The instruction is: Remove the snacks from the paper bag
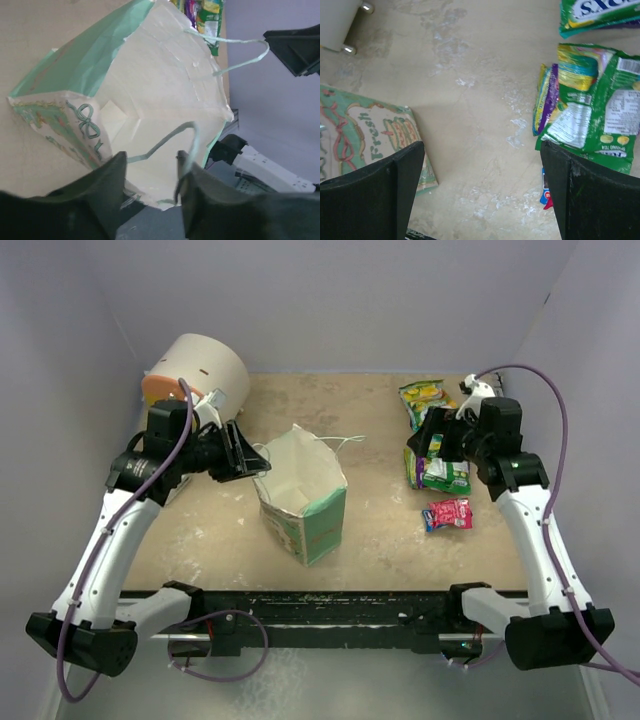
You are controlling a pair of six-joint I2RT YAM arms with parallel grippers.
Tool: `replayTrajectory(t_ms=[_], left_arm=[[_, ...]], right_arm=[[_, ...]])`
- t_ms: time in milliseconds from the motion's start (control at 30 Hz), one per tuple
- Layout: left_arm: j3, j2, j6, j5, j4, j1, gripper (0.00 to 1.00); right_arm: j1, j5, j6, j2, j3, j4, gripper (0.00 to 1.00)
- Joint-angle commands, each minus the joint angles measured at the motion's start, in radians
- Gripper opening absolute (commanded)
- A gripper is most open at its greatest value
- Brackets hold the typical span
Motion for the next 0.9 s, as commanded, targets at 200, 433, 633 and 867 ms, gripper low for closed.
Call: replayTrajectory(t_ms=[200,433,633,867], left_arm=[[-0.004,-0.103,0.068,-0.081,-0.004,0.001,0.99],[0.078,-0.125,0.104,-0.181,-0.12,0.0,0.99],[0.228,-0.121,0.194,-0.472,-0.337,0.0,0.99],[0.372,-0.134,0.281,-0.71,-0.294,0.0,0.99]], right_arm=[[0.078,0.006,-0.058,-0.047,0.085,0.018,1.0],[0.081,0.055,0.007,-0.082,0.125,-0.089,1.0],[0.082,0.097,0.048,-0.104,0.215,-0.189,1.0],[0.082,0.182,0.068,-0.158,0.275,-0.234,1.0]])
